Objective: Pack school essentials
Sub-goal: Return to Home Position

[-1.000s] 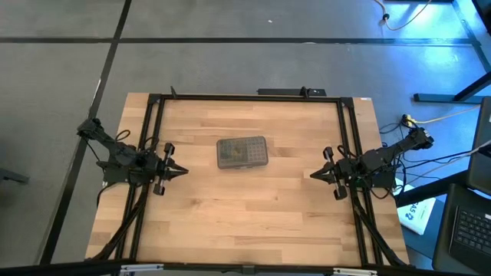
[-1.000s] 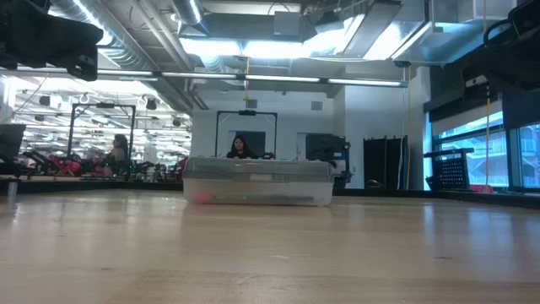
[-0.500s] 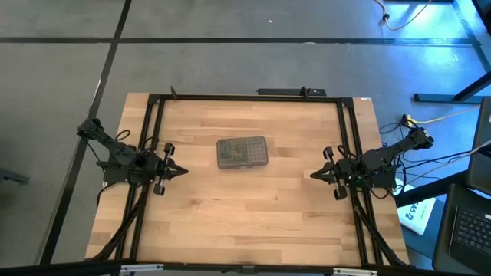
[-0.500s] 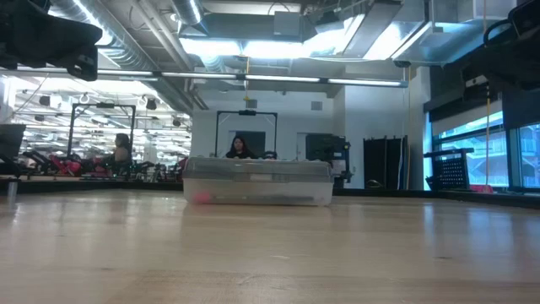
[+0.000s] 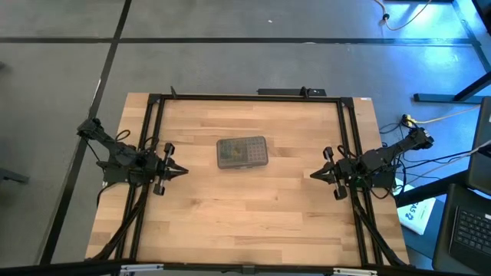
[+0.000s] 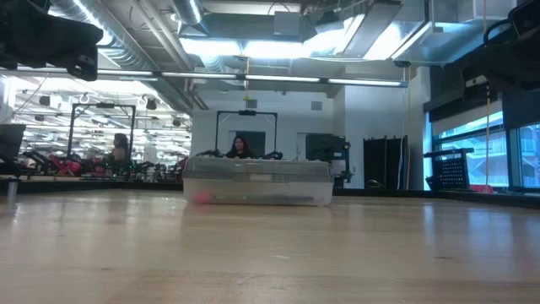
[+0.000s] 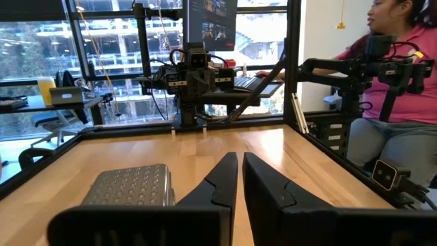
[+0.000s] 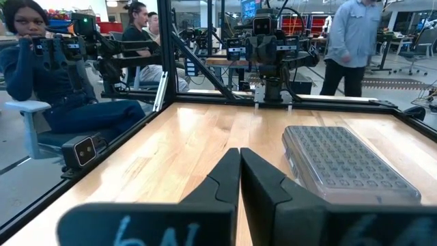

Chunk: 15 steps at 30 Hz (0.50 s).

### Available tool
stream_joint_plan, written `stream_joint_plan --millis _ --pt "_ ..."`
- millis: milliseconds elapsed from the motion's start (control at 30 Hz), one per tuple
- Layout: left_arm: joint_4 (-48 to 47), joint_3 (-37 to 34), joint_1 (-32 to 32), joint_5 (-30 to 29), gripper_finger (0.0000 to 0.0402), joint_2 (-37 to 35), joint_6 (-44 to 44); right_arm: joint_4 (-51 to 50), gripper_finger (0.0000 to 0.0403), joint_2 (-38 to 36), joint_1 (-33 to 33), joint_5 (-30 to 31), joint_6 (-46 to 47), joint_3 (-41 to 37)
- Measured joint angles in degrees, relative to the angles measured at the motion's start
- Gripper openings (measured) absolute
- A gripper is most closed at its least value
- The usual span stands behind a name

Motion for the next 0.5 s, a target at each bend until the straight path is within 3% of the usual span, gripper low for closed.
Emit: stream_joint_plan --millis 500 --pt "0.0 0.0 0.0 0.0 0.0003 0.0 0.0 0.01 0.0016 0.0 0.01 0.0 -0.02 0.0"
